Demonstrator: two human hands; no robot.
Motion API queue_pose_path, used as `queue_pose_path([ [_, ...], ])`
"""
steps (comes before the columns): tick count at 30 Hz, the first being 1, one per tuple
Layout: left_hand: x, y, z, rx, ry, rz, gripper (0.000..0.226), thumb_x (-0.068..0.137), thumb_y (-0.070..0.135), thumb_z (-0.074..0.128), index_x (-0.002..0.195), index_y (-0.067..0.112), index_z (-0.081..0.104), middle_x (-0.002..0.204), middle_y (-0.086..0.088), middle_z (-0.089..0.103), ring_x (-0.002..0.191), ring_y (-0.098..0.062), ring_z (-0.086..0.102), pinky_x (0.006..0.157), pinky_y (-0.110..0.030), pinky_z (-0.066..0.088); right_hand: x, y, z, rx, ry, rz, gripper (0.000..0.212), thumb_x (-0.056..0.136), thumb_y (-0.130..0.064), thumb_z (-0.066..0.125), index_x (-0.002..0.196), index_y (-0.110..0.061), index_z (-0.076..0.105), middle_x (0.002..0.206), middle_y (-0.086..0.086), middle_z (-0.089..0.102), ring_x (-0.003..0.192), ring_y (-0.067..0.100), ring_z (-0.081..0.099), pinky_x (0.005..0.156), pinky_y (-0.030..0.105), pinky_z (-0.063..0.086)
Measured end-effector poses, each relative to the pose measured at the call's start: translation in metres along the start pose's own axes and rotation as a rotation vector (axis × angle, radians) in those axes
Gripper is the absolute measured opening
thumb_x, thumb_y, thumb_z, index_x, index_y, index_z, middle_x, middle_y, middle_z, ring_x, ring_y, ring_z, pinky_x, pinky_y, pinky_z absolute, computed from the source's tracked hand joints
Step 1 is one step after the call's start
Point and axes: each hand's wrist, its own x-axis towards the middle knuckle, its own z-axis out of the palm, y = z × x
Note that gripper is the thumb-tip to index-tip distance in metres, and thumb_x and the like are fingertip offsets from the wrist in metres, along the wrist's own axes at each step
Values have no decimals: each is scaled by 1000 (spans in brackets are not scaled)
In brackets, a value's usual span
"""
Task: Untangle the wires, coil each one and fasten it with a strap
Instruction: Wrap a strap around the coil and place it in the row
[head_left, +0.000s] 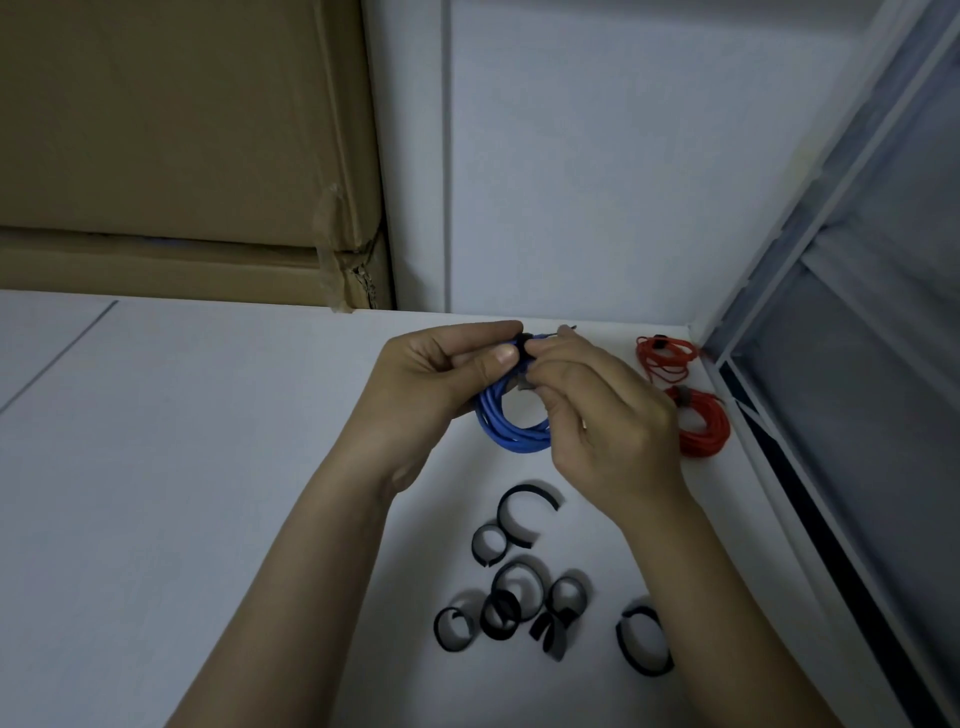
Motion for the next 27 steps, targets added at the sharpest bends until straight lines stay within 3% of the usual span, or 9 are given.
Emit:
queue_pose_path([
  [3, 0, 1, 0, -6, 0, 6, 30, 67, 15, 69, 96, 12, 72, 89, -6, 76, 84, -18, 72, 78, -25, 57, 0, 0, -2, 78, 0, 47, 17, 86, 10, 55, 88, 2, 71, 95, 15, 70, 94, 20, 64, 95, 26, 50],
  [10, -2, 0, 6, 60, 1, 68, 21, 83, -4, 63, 96, 11, 72, 86, -3, 76, 80, -15, 71, 74, -20, 55, 4, 0, -4, 212, -40, 161, 12, 88, 4, 59, 92, 1, 70, 98, 7, 58, 90, 10, 54, 80, 21, 47],
  [14, -2, -2, 8, 61, -41, 81, 22, 84, -3, 62, 95, 13, 73, 90, -2, 76, 85, -13, 71, 76, -20, 54, 7, 1, -6, 105, -17, 159, 8, 85, 4, 61, 87, -1, 67, 107, 6, 61, 101, 17, 52, 92, 23, 40],
  [18, -1, -7, 9, 135, -45, 117, 30, 85, -5, 64, 88, 21, 77, 90, 2, 76, 89, -13, 72, 79, -20, 54, 4, -4, -2, 229, -74, 379, 6, 86, 2, 57, 85, -1, 62, 87, 1, 62, 84, 21, 58, 76, 32, 47],
  [23, 0, -10, 7, 167, -68, 128, 35, 85, -4, 65, 87, 29, 78, 89, 5, 76, 89, -10, 71, 78, -16, 52, 5, -9, -2, 347, -102, 580, 4, 83, -4, 58, 83, -8, 60, 82, -7, 58, 80, 5, 55, 75, 12, 42],
  [27, 0, -8, 4, 143, -113, 130, 38, 85, -8, 62, 90, 27, 78, 91, 5, 75, 93, -10, 71, 80, -16, 52, 11, -9, -5, 426, -134, 717, 16, 85, -11, 62, 80, -25, 57, 89, -11, 58, 82, 1, 59, 70, 9, 42],
])
